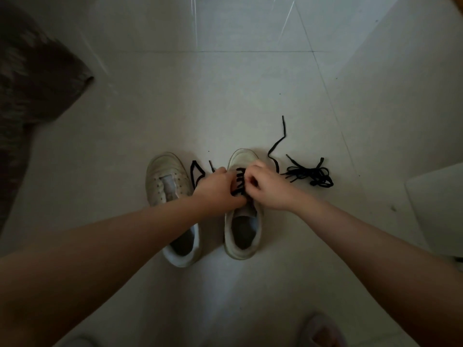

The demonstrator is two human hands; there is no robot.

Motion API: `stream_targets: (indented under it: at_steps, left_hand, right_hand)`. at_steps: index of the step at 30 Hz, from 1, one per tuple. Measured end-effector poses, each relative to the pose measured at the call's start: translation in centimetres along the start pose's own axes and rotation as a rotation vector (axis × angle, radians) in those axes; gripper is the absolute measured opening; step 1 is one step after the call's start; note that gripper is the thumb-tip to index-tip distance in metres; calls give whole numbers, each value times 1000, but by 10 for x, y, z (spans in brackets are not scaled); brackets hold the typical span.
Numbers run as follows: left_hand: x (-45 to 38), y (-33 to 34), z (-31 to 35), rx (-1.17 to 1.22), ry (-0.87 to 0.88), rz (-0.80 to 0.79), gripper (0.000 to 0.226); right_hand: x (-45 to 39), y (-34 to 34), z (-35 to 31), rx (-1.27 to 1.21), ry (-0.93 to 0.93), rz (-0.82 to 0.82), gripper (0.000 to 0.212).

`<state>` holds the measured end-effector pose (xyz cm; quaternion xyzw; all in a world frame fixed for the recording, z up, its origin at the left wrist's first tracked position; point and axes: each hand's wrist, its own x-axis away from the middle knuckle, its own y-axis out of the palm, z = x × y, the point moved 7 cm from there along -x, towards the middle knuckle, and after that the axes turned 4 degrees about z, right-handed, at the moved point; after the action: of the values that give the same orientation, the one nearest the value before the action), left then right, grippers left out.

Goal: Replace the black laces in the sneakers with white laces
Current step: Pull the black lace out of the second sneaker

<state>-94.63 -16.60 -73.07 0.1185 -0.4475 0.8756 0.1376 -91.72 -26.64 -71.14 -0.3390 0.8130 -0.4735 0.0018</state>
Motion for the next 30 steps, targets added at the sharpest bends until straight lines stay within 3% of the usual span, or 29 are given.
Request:
stream_targets:
  at_steps: [4,6,9,12,17,19,22,25,26,27,30]
  left_hand:
    - [11,-4,-3,139,23,123,24]
    - [12,-6,-5,158,6,166,29]
    - [10,-6,-4,153,-11,170,34]
    - [9,-3,-2,118,-12,148,24]
    - [6,-1,8,35,29,85,20]
    - [7,1,11,27,24,67,21]
    - [7,1,8,29,5,63,19]
    - [7,-3,1,33,1,85,21]
    - [7,-4,0,46,3,92,22]
    - [7,-5,0,50,8,94,24]
    - [7,-4,2,31,19,79,27]
  right_hand:
    - [9,-3,17,-562,252,15,11]
    - [12,2,22,-634,321,-8,11]
    - [10,7,24,-385,283,-44,10]
    - [6,8,8,-345,246,-68,8]
    - [-6,2,-7,176,148,-104,8]
    - [-9,3,-1,215,148,-171,12]
    - [1,2,5,-130,171,-277,27]
    - [22,-3,21,-939,397,-164,22]
    - [27,-2,27,-1067,454,-121,21]
    - [30,0,33,-1027,481,-94,20]
    - [26,-5,27,-356,331,-119,22]
